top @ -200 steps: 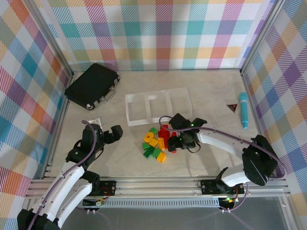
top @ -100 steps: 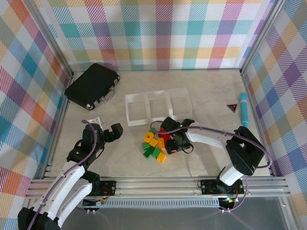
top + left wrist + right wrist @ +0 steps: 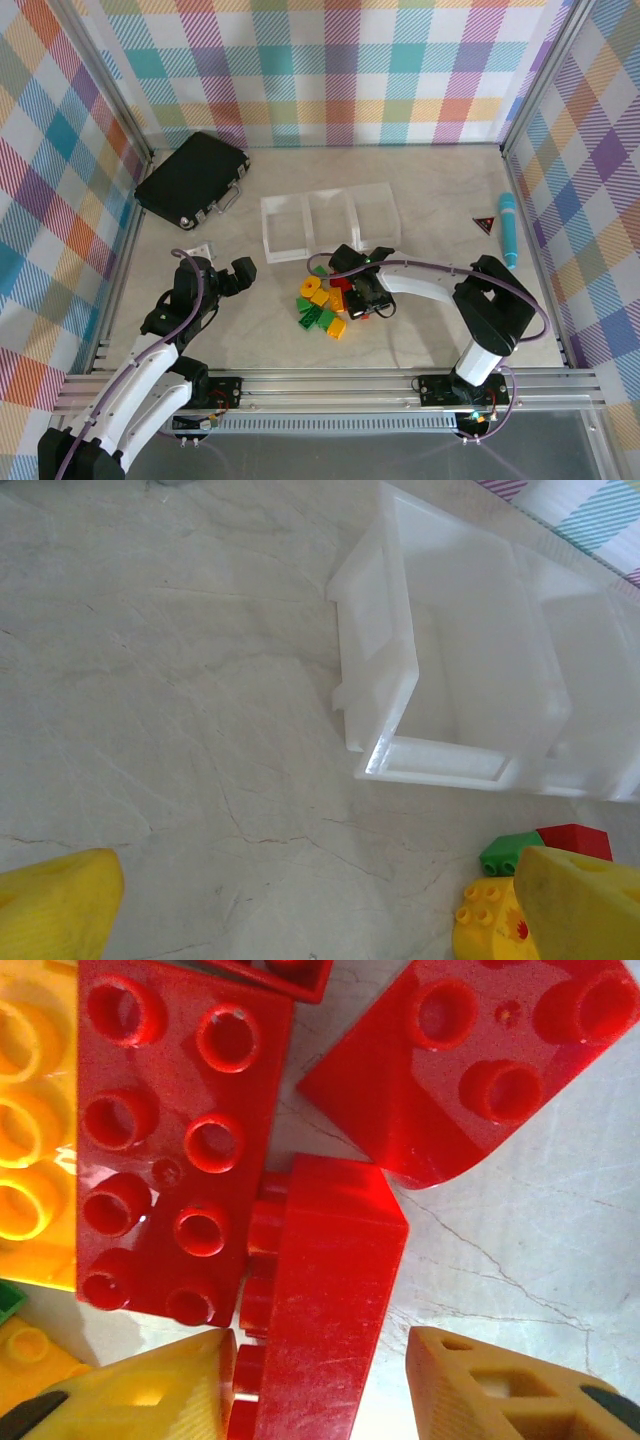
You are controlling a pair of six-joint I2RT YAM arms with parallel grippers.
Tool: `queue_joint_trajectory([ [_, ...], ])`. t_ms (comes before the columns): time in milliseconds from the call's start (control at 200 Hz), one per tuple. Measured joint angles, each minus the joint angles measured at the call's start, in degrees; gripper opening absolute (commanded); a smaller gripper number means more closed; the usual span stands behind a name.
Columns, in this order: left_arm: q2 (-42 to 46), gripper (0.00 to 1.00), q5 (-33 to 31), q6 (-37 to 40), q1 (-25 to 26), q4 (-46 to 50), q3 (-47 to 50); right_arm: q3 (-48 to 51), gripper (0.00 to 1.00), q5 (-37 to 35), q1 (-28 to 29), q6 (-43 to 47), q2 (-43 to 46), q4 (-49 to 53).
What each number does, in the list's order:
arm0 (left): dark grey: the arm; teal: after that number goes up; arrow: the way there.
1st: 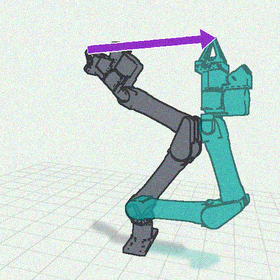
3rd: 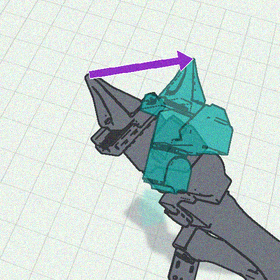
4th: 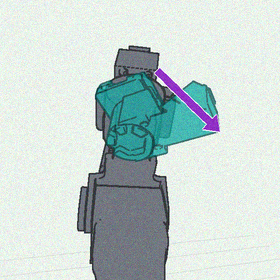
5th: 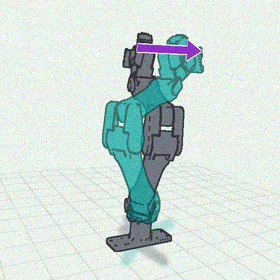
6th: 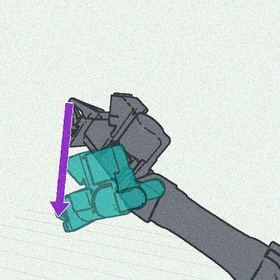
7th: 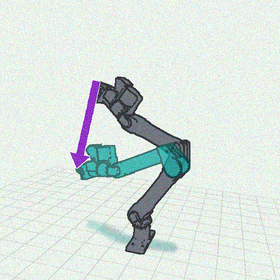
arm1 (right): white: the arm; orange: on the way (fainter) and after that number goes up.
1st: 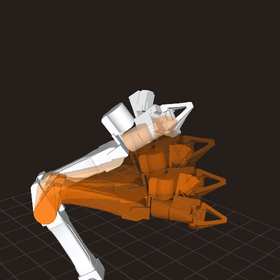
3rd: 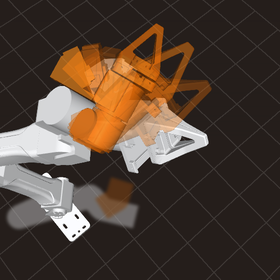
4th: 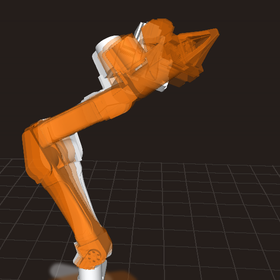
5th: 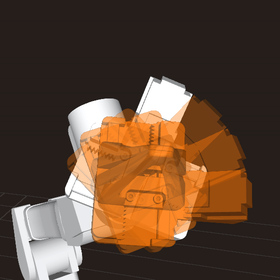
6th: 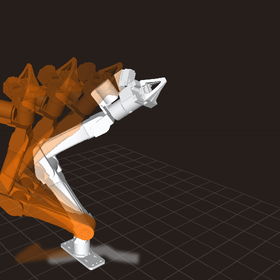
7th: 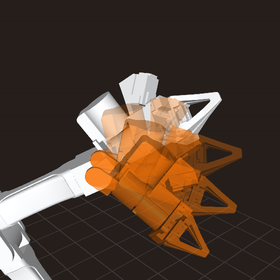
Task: Sort the legos into containers by color
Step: Pick up the lego from the bottom-center of the table.
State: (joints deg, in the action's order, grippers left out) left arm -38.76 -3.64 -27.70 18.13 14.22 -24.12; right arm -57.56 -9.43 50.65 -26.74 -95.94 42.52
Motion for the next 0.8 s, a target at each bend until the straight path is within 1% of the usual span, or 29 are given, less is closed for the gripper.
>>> queue_joint_trajectory([
  [215,0.1,1.00,-0.8,0.0,0.0,0.8,0.0,0.0,0.39,-0.8,0.0,0.0,0.0,0.0],
  [290,0.4,1.00,-1.0,0.0,0.0,0.8,0.0,0.0,0.38,-0.9,0.0,0.0,0.0,0.0],
  [335,0.5,1.00,-1.1,0.0,0.0,0.8,0.0,0.0,0.35,-0.9,0.0,0.0,0.0,0.0],
  [435,0.9,1.00,-1.9,-0.2,0.0,1.3,0.0,0.0,0.35,-0.9,0.0,0.0,0.0,-0.1],
  [455,1.0,1.00,-2.0,-0.2,0.0,1.6,0.0,0.0,0.34,-0.9,0.0,0.0,0.0,-0.1],
  [475,1.0,1.00,-2.1,-0.2,0.0,1.9,0.0,0.0,0.31,-1.0,0.0,0.0,0.0,-0.1],
  [555,1.1,1.00,-2.5,-0.2,0.0,2.6,0.0,0.0,0.28,-1.1,0.0,0.2,0.0,-0.2],
  [580,1.2,1.00,-2.5,-0.2,0.0,2.8,0.0,0.0,0.25,-1.1,0.0,0.2,0.0,-0.2],
  [630,1.3,1.00,-2.5,-0.2,0.0,3.1,0.0,0.0,0.23,-1.1,0.0,0.2,0.0,-0.3],
  [800,1.8,1.00,-2.5,-0.2,0.0,4.6,-0.2,0.2,0.23,-0.8,0.0,0.7,1.3,-0.2],
])
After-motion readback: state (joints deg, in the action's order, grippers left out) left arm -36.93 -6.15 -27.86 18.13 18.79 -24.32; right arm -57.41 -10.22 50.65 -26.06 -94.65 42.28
